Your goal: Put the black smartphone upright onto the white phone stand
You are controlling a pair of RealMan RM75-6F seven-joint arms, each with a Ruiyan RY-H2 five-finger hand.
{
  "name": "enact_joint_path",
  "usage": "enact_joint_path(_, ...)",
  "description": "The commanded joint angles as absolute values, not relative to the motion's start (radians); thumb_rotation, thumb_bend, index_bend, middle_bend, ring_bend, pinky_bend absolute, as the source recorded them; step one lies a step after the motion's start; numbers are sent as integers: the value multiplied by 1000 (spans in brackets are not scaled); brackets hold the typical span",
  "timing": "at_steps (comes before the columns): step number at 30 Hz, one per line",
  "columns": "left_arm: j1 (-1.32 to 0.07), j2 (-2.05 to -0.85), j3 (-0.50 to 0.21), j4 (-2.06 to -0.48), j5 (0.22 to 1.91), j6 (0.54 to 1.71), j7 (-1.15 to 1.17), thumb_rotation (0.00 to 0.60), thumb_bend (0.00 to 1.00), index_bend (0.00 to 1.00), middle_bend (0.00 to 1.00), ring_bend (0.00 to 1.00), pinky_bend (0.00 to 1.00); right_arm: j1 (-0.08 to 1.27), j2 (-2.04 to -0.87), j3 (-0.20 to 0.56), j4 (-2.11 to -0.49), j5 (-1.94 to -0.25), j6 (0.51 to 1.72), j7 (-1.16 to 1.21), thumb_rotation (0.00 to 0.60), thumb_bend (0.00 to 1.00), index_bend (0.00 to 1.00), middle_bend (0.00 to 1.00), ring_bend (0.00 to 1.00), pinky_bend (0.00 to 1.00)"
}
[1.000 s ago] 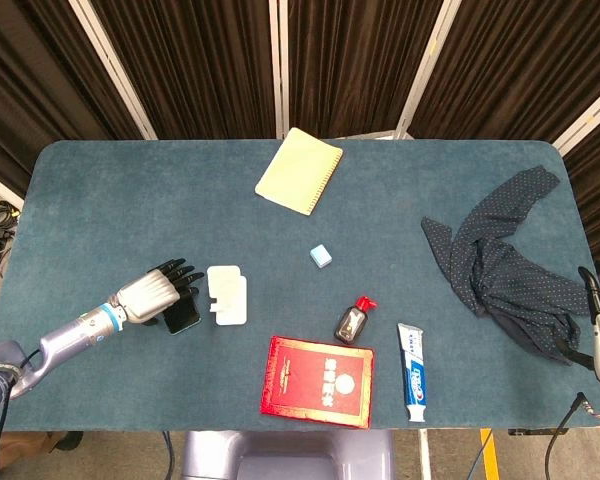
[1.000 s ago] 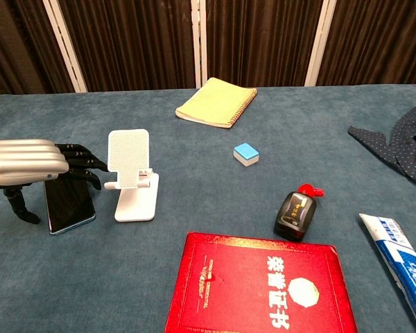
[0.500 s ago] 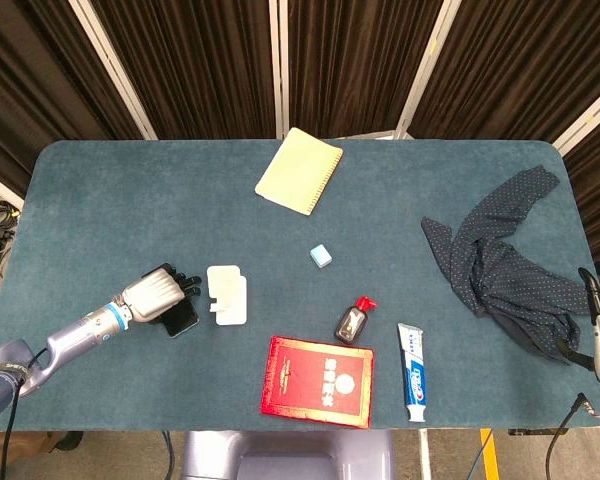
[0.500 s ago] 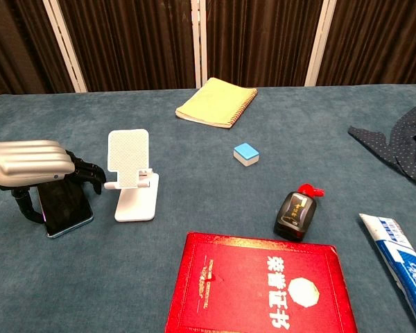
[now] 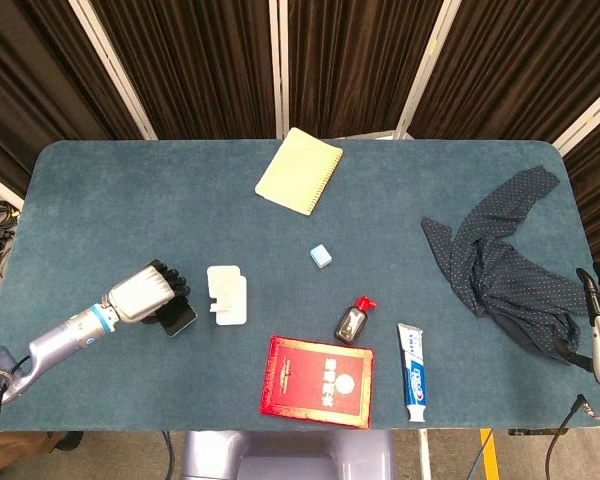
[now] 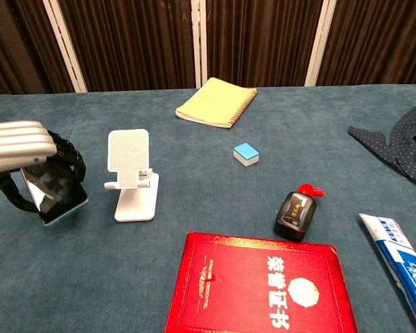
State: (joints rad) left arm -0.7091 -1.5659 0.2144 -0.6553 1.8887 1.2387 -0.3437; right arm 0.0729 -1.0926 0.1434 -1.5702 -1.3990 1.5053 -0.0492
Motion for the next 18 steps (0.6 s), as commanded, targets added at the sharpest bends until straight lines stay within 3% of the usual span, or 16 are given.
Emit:
enact_joint_path(1,-698,-1523,184,-667,1876,1325,-313,600,0,677,455,455,393,72,-1091,144,-1572,-1401,1508,-46,600,0,0,0,0,0)
enact_joint_path(10,-782,-1450,130,-690,1945,1507,-154,600,0,673,455,455,393,69,-1084,146,-1580,-1403,1515,-33,600,0,0,0,0,0)
enact_joint_path(18,-940,-1442,137,-733,2047,1415,42,600,0,652,443,455,382,66,-1080,149,-1574,-1394,1514,-18,600,0,0,0,0,0)
